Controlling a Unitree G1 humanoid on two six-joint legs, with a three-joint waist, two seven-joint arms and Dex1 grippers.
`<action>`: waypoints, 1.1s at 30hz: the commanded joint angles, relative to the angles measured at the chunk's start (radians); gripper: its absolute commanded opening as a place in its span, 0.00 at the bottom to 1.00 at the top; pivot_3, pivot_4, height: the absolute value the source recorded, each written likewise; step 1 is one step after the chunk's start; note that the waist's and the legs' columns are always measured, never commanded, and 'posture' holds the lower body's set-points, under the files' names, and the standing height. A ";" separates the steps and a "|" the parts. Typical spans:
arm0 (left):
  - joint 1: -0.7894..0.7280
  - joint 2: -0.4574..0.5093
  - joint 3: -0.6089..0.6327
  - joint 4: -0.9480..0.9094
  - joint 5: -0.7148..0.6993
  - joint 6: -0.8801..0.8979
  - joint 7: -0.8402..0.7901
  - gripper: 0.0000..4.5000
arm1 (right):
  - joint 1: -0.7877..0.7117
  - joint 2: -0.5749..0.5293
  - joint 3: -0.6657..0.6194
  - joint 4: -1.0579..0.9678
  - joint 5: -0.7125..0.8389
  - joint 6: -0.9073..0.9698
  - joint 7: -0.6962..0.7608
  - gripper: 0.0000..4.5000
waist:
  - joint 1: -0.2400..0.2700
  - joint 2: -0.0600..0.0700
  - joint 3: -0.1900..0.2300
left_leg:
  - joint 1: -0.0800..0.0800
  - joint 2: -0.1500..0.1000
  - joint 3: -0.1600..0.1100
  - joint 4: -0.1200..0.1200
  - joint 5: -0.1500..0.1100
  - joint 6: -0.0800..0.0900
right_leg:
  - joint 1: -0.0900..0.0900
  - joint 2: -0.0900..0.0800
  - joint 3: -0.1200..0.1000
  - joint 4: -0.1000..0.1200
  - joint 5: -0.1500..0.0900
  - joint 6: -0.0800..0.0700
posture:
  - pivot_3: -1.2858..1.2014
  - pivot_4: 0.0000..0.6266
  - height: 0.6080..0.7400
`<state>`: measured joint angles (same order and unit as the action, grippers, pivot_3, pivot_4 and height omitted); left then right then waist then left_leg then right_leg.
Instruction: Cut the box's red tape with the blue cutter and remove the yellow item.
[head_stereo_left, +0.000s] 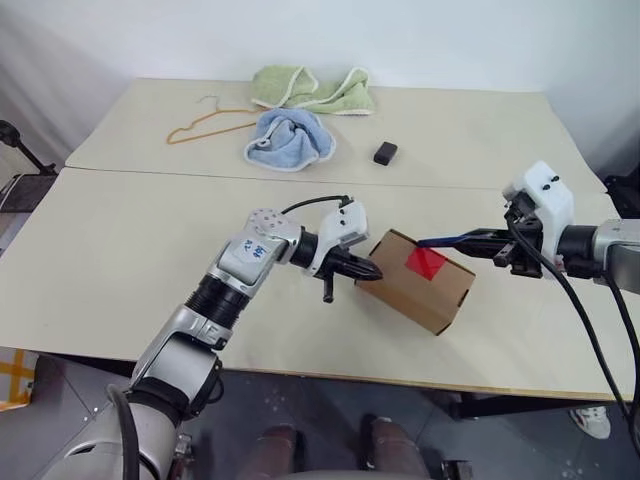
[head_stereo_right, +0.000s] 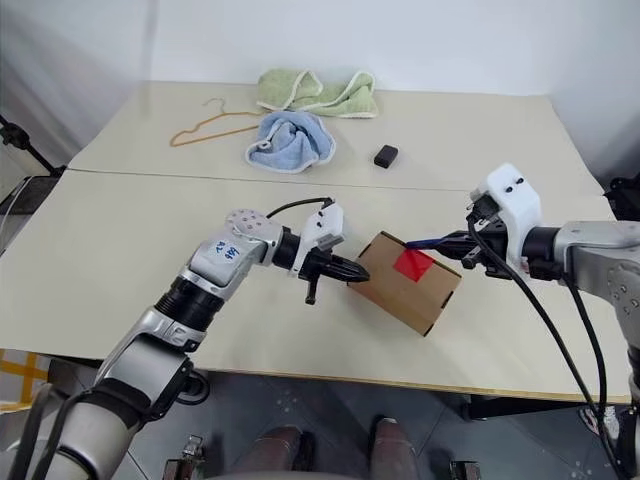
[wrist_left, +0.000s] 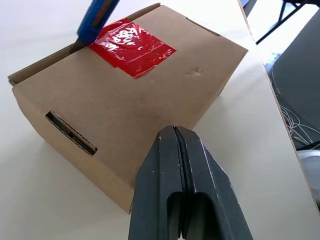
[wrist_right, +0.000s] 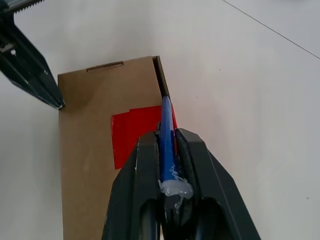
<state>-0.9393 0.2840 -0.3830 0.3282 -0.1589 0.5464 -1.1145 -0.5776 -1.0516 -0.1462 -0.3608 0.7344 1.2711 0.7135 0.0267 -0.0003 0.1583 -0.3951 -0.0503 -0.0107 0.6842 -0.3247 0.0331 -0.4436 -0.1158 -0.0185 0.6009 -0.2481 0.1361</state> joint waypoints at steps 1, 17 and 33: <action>-0.016 0.000 -0.018 0.025 0.036 0.033 0.016 0.00 | -0.027 -0.051 0.045 0.018 -0.013 0.020 0.034 0.04 | 0.000 0.000 0.000 | 0.000 0.000 0.000 0.000 0.000 0.000 | 0.000 0.000 0.000 0.000 0.000 0.000 | 0.52 0.24 1.00; -0.012 -0.008 -0.027 0.019 0.043 0.080 0.046 0.00 | -0.128 -0.158 0.187 0.060 -0.054 0.030 0.144 0.04 | 0.002 0.000 0.000 | 0.002 0.000 0.000 0.000 0.000 0.000 | 0.002 0.000 0.000 -0.001 0.000 0.000 | 0.52 0.24 1.00; -0.006 -0.020 -0.044 0.029 0.056 0.078 0.077 0.00 | -0.139 -0.203 0.188 -0.015 -0.024 0.142 0.173 0.04 | 0.004 0.000 0.000 | 0.004 0.000 -0.001 0.000 -0.001 0.001 | 0.005 -0.001 0.000 -0.007 0.000 0.000 | 0.52 0.24 1.00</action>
<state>-0.9606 0.2616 -0.3948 0.3301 -0.1473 0.6014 -1.0546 -0.7122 -1.2529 0.0315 -0.3549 0.6951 1.3589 0.8922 0.0305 -0.0004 0.1582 -0.3908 -0.0501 -0.0118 0.6841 -0.3257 0.0338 -0.4382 -0.1172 -0.0178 0.5941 -0.2482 0.1360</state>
